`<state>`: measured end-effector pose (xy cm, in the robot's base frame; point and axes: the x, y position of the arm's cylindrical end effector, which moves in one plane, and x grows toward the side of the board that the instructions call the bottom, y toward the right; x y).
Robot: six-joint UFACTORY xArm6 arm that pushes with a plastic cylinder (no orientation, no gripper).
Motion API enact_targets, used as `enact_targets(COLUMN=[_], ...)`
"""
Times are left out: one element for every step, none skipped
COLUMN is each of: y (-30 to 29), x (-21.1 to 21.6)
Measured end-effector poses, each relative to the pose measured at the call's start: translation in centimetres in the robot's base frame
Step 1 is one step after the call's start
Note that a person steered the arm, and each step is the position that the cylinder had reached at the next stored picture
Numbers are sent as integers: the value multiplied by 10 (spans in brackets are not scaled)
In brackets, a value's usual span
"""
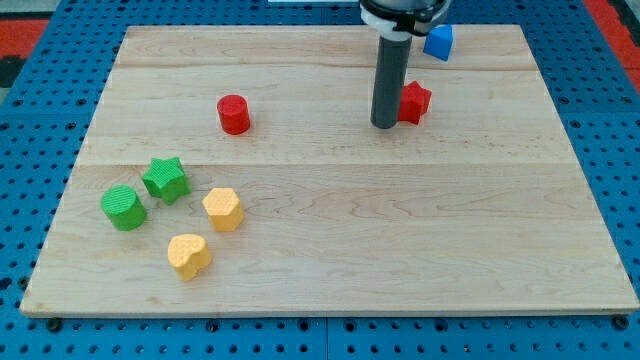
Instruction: Move the red star to the bottom right of cube
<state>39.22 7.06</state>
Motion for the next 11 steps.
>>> enact_targets(y=[34,52,78,95,57,37,36,47,63,64,34], x=[13,-9,-17,13,19,-34,-43,-74,-89,-19,31])
